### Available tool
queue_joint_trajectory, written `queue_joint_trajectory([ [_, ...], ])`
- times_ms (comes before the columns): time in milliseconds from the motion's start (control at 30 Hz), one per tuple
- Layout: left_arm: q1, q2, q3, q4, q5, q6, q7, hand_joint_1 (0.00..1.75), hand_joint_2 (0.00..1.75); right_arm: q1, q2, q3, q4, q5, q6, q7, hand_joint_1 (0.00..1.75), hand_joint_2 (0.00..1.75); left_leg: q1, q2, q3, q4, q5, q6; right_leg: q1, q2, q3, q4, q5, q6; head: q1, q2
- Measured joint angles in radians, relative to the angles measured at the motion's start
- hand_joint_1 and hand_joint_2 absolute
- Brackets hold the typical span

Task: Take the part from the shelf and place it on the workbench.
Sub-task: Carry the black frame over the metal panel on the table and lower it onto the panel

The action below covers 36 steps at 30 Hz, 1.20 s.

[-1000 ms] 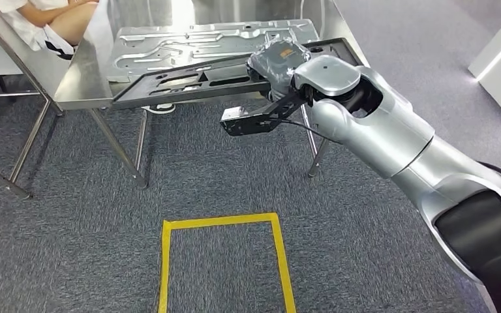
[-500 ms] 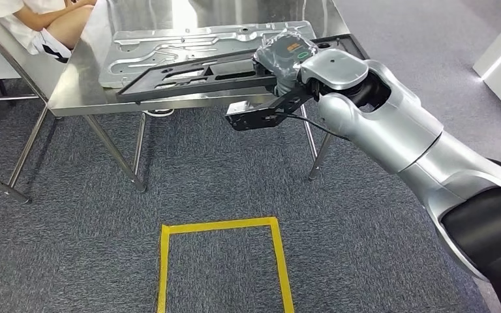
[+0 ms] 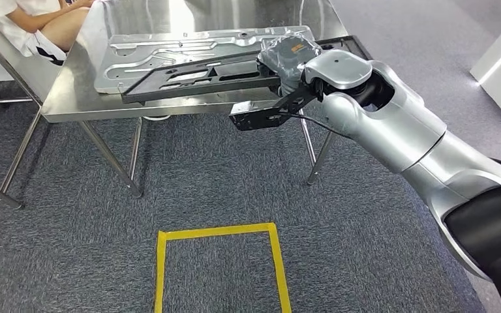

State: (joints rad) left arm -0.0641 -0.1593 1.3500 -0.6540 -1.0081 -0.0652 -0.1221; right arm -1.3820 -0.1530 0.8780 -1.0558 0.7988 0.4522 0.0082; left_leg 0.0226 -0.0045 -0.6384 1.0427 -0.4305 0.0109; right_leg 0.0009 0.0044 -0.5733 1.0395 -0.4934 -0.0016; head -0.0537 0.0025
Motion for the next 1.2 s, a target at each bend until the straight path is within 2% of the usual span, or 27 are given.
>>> queue_joint_trajectory([
  [67, 0.000, 0.000, 0.000, 0.001, -0.001, 0.000, 0.000, 0.00, 1.75, -0.003, -0.001, 0.000, 0.000, -0.004, -0.001, 0.000, 1.75, 1.75, 0.005, 0.001, 0.013, -0.010, -0.002, 0.011, -0.002, -0.001, -0.019, 0.045, -0.026, 0.010, 0.000, 0.000],
  [100, 0.000, 0.000, 0.000, 0.001, -0.002, 0.000, 0.000, 0.00, 1.75, -0.005, -0.002, 0.000, 0.001, -0.003, -0.002, 0.000, 1.75, 1.75, 0.005, 0.001, 0.019, -0.014, -0.004, 0.016, -0.004, -0.001, -0.046, 0.097, -0.049, 0.015, 0.001, 0.000],
  [167, -0.001, 0.001, 0.000, 0.002, -0.003, 0.000, 0.000, 0.00, 1.75, -0.005, -0.003, 0.002, 0.003, -0.002, -0.002, 0.001, 1.75, 1.75, 0.004, 0.001, 0.027, -0.015, -0.011, 0.023, -0.008, -0.002, -0.122, 0.227, -0.089, 0.023, 0.001, 0.000],
  [200, -0.001, 0.001, 0.000, 0.002, -0.003, 0.000, 0.000, 0.00, 1.75, -0.004, -0.003, 0.004, 0.005, -0.002, -0.002, 0.001, 1.75, 1.75, 0.004, 0.000, 0.032, -0.015, -0.016, 0.024, -0.011, -0.002, -0.152, 0.267, -0.088, 0.025, 0.001, 0.000],
  [233, -0.001, 0.001, 0.000, 0.003, -0.003, 0.000, 0.000, 0.00, 1.75, -0.003, -0.003, 0.005, 0.006, -0.002, -0.002, 0.001, 1.75, 1.75, 0.005, -0.001, 0.038, -0.014, -0.021, 0.024, -0.013, -0.002, -0.166, 0.270, -0.067, 0.027, 0.001, 0.000],
  [267, -0.001, 0.001, 0.000, 0.003, -0.003, 0.000, 0.000, 0.00, 1.75, -0.003, -0.004, 0.006, 0.007, -0.002, -0.002, 0.001, 1.75, 1.75, 0.005, -0.003, 0.047, -0.014, -0.028, 0.022, -0.015, -0.002, -0.159, 0.232, -0.027, 0.026, 0.001, 0.000],
  [300, 0.000, 0.001, 0.000, 0.003, -0.003, 0.000, 0.000, 0.00, 1.75, -0.003, -0.004, 0.007, 0.008, -0.002, -0.002, 0.001, 1.75, 1.75, 0.005, -0.004, 0.056, -0.014, -0.035, 0.019, -0.016, -0.003, -0.139, 0.167, 0.022, 0.025, 0.001, 0.000],
  [333, 0.001, 0.000, 0.000, 0.003, -0.003, 0.000, 0.000, 0.00, 1.75, -0.004, -0.004, 0.007, 0.009, -0.002, -0.002, 0.001, 1.75, 1.75, 0.004, -0.004, 0.064, -0.013, -0.042, 0.014, -0.014, -0.004, -0.115, 0.105, 0.058, 0.021, 0.001, 0.000],
  [367, 0.001, 0.001, 0.000, 0.003, -0.004, 0.000, 0.000, 0.00, 1.75, -0.005, -0.004, 0.007, 0.009, -0.002, -0.002, 0.001, 1.75, 1.75, 0.002, -0.005, 0.068, -0.012, -0.047, 0.009, -0.011, -0.004, -0.093, 0.053, 0.079, 0.016, 0.001, 0.000],
  [400, 0.001, 0.001, 0.000, 0.004, -0.004, 0.000, 0.000, 0.00, 1.75, -0.006, -0.004, 0.007, 0.010, -0.002, -0.002, 0.001, 1.75, 1.75, 0.001, -0.005, 0.069, -0.012, -0.050, 0.004, -0.008, -0.004, -0.080, 0.022, 0.083, 0.011, 0.001, 0.000],
  [467, -0.002, 0.001, 0.000, 0.004, -0.004, 0.000, 0.000, 0.00, 1.75, -0.007, -0.003, 0.008, 0.010, -0.002, -0.003, 0.001, 1.75, 1.75, 0.000, -0.005, 0.067, -0.015, -0.053, -0.008, -0.004, -0.003, -0.070, 0.003, 0.070, 0.000, 0.000, 0.000],
  [533, -0.004, 0.001, 0.000, 0.004, -0.003, 0.000, 0.000, 0.00, 1.75, -0.009, -0.003, 0.008, 0.011, -0.001, -0.004, 0.001, 1.75, 1.75, 0.003, -0.002, 0.067, -0.006, -0.063, -0.018, -0.008, -0.003, -0.058, -0.008, 0.066, -0.011, 0.000, 0.000],
  [567, -0.004, 0.001, 0.000, 0.004, -0.002, 0.000, 0.000, 0.00, 1.75, -0.010, -0.003, 0.008, 0.012, 0.000, -0.004, 0.000, 1.75, 1.75, 0.003, -0.001, 0.055, 0.023, -0.078, -0.023, -0.011, -0.004, -0.050, -0.014, 0.065, -0.018, 0.000, 0.000],
  [600, -0.004, 0.002, 0.000, 0.004, -0.002, 0.000, 0.000, 0.00, 1.75, -0.012, -0.002, 0.009, 0.013, 0.001, -0.004, 0.001, 1.75, 1.75, 0.004, 0.000, 0.031, 0.072, -0.098, -0.026, -0.013, -0.004, -0.042, -0.018, 0.063, -0.024, -0.001, 0.000],
  [667, -0.003, 0.002, 0.000, 0.004, -0.002, 0.000, 0.000, 0.00, 1.75, -0.013, -0.001, 0.011, 0.015, 0.003, -0.004, 0.000, 1.75, 1.75, 0.004, 0.000, -0.047, 0.203, -0.140, -0.031, -0.011, -0.004, -0.033, -0.019, 0.055, -0.032, -0.001, 0.000],
  [700, -0.003, 0.002, 0.000, 0.004, -0.002, 0.000, 0.000, 0.00, 1.75, -0.013, -0.001, 0.013, 0.015, 0.002, -0.004, -0.002, 1.75, 1.75, 0.004, 0.000, -0.082, 0.250, -0.145, -0.033, -0.010, -0.003, -0.030, -0.018, 0.051, -0.033, -0.001, 0.000],
  [733, -0.003, 0.002, 0.000, 0.004, -0.002, 0.000, 0.000, 0.00, 1.75, -0.012, 0.000, 0.016, 0.016, 0.001, -0.004, -0.003, 1.75, 1.75, 0.004, 0.000, -0.101, 0.263, -0.130, -0.033, -0.009, -0.002, -0.025, -0.016, 0.046, -0.033, -0.001, 0.000],
  [767, -0.002, 0.002, 0.000, 0.004, -0.001, 0.000, 0.000, 0.00, 1.75, -0.012, 0.001, 0.017, 0.016, -0.001, -0.004, -0.005, 1.75, 1.75, 0.004, 0.000, -0.102, 0.238, -0.097, -0.032, -0.008, -0.001, -0.019, -0.014, 0.040, -0.032, -0.001, 0.000],
  [833, 0.000, 0.002, 0.000, 0.004, 0.001, 0.000, 0.000, 0.00, 1.75, -0.012, 0.002, 0.018, 0.016, -0.005, -0.005, -0.006, 1.75, 1.75, 0.004, 0.001, -0.058, 0.114, -0.012, -0.026, -0.007, 0.000, -0.005, -0.010, 0.025, -0.027, -0.001, 0.000],
  [867, 0.001, 0.002, 0.000, 0.004, 0.001, 0.000, 0.000, 0.00, 1.75, -0.013, 0.002, 0.018, 0.016, -0.005, -0.005, -0.006, 1.75, 1.75, 0.002, 0.001, -0.034, 0.056, 0.012, -0.023, -0.005, 0.000, -0.001, -0.007, 0.019, -0.023, -0.001, 0.000],
  [900, 0.001, 0.001, 0.000, 0.004, 0.002, -0.001, 0.000, 0.00, 1.75, -0.013, 0.002, 0.018, 0.017, -0.005, -0.005, -0.006, 1.75, 1.75, 0.000, 0.000, -0.017, 0.019, 0.022, -0.018, -0.003, 0.000, 0.001, -0.006, 0.014, -0.018, -0.001, 0.000],
  [1000, 0.000, 0.001, 0.000, 0.004, 0.002, -0.001, 0.000, 0.00, 1.75, -0.013, 0.002, 0.018, 0.017, -0.005, -0.006, -0.006, 1.75, 1.75, -0.002, -0.001, -0.007, -0.002, 0.014, -0.003, 0.001, 0.001, 0.001, -0.009, 0.008, -0.003, 0.000, 0.000],
  [1067, 0.000, 0.000, 0.000, 0.004, 0.002, -0.001, 0.000, 0.00, 1.75, -0.015, 0.002, 0.018, 0.017, -0.005, -0.006, -0.006, 1.75, 1.75, 0.002, -0.001, 0.002, -0.010, 0.012, 0.009, -0.001, 0.000, -0.010, 0.021, -0.013, 0.007, 0.000, 0.000],
  [1100, 0.000, 0.000, 0.000, 0.004, 0.002, -0.001, 0.000, 0.00, 1.75, -0.015, 0.002, 0.017, 0.017, -0.005, -0.006, -0.005, 1.75, 1.75, 0.003, 0.000, 0.007, -0.013, 0.010, 0.015, -0.003, -0.001, -0.031, 0.066, -0.034, 0.012, 0.000, 0.000],
  [1167, 0.000, 0.000, 0.000, 0.004, 0.002, -0.001, 0.000, 0.00, 1.75, -0.013, 0.001, 0.017, 0.017, -0.005, -0.006, -0.005, 1.75, 1.75, 0.002, 0.001, 0.014, -0.013, 0.004, 0.024, -0.006, -0.001, -0.102, 0.197, -0.083, 0.017, 0.000, 0.000],
  [1200, 0.000, 0.000, 0.000, 0.004, 0.002, -0.002, 0.000, 0.00, 1.75, -0.011, 0.001, 0.017, 0.018, -0.004, -0.006, -0.005, 1.75, 1.75, 0.002, 0.000, 0.018, -0.013, 0.001, 0.026, -0.007, -0.001, -0.137, 0.252, -0.094, 0.019, 0.000, 0.000],
])
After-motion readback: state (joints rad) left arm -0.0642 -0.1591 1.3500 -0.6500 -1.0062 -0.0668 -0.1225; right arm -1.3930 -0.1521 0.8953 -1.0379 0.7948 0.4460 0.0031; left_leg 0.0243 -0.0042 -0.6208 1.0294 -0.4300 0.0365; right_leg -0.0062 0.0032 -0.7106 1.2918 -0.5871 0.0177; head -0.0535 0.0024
